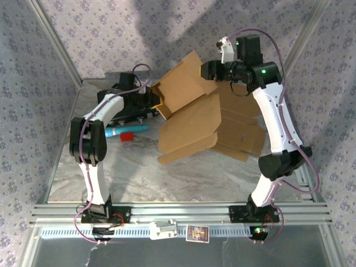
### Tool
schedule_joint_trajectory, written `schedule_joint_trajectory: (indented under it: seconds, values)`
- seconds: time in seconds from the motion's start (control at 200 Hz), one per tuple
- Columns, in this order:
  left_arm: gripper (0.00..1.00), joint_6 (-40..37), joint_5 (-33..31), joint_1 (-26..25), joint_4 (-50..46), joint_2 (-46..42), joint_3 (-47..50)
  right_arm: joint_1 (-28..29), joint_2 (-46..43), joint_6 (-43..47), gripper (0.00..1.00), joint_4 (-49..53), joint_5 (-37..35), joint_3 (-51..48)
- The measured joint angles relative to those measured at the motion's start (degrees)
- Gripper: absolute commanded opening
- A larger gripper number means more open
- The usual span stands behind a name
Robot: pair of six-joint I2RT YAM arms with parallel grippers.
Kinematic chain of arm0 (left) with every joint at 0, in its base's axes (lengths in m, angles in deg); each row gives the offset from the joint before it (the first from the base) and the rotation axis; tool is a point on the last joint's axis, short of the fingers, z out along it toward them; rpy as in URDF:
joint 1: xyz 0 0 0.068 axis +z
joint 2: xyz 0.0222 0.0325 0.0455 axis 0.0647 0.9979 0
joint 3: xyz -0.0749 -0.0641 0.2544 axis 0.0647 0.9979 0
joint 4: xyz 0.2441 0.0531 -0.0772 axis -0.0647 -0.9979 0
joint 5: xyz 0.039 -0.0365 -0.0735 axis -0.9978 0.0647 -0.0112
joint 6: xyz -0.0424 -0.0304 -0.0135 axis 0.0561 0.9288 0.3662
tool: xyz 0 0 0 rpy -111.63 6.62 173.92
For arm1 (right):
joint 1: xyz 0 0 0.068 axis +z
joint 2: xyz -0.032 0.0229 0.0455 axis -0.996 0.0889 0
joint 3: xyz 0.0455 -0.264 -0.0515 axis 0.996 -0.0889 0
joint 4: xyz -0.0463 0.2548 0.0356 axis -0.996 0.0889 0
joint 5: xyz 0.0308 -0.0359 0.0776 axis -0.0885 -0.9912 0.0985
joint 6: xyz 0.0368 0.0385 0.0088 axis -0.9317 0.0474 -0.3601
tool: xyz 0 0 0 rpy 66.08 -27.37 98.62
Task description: Fold the paper box
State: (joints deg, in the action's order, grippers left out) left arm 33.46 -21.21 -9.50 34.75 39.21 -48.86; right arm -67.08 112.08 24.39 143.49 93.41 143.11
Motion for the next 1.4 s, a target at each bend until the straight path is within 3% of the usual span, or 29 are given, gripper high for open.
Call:
schedule_joint_trajectory:
  seconds: [0.25, 0.54, 0.904, 1.014, 1.264, 1.399]
  values:
    - [0.0, -1.1, -1.8, -0.7, -2.3, -1.2, 0.1, 4.8, 0.1, 4.3, 0.47, 3.1, -13.4, 0.3]
    - [0.0, -2.3, -6.4, -2.3, -6.0, -3.4, 0.1, 10.6, 2.1, 9.2, 0.45, 4.8, -35.4, 0.5]
    - [0.0, -3.1, -11.2, -4.6, -11.7, -3.8, -2.1, 12.6, 5.3, 11.3, 0.09, 5.0, -54.9, -0.8]
    - [0.0, -3.5, -12.9, -5.0, -13.6, -3.8, -3.6, 12.4, 5.4, 11.2, 0.09, 5.0, -56.6, -2.3]
    - [0.0, -3.7, -15.1, -5.9, -17.3, -4.2, -4.9, 11.0, 5.4, 11.0, 0.26, 4.7, -55.2, -4.1]
    - [0.0, -4.0, -15.1, -6.0, -17.8, -4.7, -5.3, 10.3, 5.5, 11.0, 0.27, 4.6, -54.4, -4.7]
